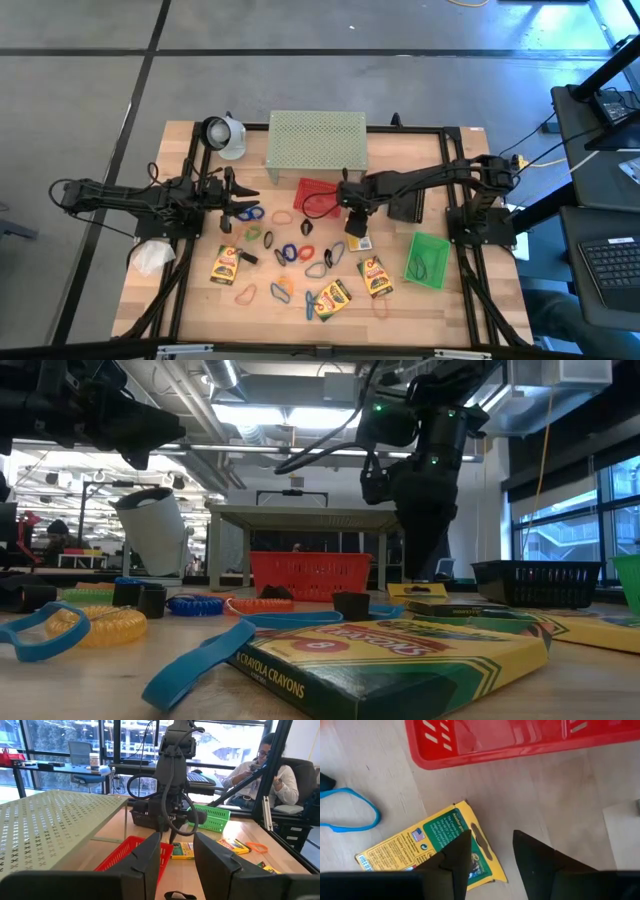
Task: Pick & Place Office Desk Supplies
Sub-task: Put the crayon box into the black bin
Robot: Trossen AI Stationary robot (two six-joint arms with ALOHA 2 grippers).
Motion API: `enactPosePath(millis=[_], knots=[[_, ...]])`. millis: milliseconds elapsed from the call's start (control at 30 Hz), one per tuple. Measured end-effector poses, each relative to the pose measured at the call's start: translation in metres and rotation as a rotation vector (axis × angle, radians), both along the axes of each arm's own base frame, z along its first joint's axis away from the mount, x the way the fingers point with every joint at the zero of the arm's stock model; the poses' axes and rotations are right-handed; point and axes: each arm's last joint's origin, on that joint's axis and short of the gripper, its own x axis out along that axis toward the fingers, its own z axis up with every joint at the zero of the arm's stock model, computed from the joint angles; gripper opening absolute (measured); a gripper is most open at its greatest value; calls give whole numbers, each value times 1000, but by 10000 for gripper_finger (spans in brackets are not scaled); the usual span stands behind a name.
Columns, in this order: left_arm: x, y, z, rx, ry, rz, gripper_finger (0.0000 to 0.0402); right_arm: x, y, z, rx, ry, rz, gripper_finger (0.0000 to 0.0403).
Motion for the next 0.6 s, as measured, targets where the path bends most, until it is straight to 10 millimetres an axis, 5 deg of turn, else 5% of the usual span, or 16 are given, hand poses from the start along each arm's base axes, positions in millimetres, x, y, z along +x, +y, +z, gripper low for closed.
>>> enactPosePath(millis=[433,600], knots=[[0,0,0,4,0,0,112,3,-1,-23,10,68,-17,145],[0,0,0,4,0,0,112,3,0,-23,58,68,-16,111]])
